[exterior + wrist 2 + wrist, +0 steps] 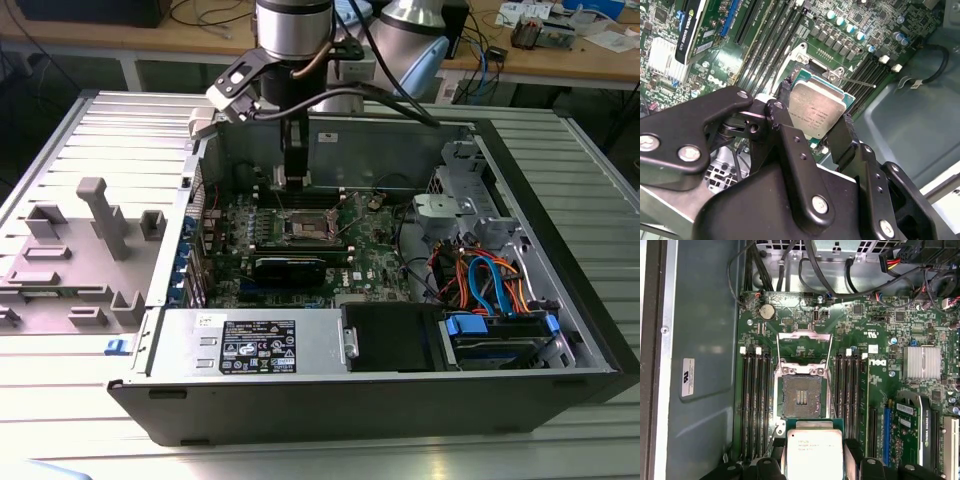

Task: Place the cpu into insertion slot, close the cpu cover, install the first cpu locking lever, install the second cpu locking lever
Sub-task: 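Place the cpu into insertion slot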

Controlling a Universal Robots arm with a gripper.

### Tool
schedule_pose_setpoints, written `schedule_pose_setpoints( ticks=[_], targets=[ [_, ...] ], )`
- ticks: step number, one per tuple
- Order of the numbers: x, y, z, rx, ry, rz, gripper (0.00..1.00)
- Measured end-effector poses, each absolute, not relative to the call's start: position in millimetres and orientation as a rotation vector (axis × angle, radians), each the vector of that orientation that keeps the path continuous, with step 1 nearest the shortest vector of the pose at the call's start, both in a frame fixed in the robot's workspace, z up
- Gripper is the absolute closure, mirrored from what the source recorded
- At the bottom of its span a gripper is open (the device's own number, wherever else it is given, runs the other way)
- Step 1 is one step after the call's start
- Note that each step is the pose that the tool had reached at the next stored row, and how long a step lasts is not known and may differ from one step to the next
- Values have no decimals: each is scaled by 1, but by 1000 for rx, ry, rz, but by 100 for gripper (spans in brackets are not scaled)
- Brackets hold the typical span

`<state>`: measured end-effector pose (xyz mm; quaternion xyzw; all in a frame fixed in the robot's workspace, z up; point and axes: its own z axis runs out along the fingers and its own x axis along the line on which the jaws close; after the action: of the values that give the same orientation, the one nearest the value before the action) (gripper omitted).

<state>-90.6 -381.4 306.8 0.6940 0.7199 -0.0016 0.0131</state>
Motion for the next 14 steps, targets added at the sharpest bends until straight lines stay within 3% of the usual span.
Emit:
schedule_pose_setpoints(
  ticks=[14],
  targets=[
    [-92, -381, 299, 2153, 2252, -4, 45]
  ],
)
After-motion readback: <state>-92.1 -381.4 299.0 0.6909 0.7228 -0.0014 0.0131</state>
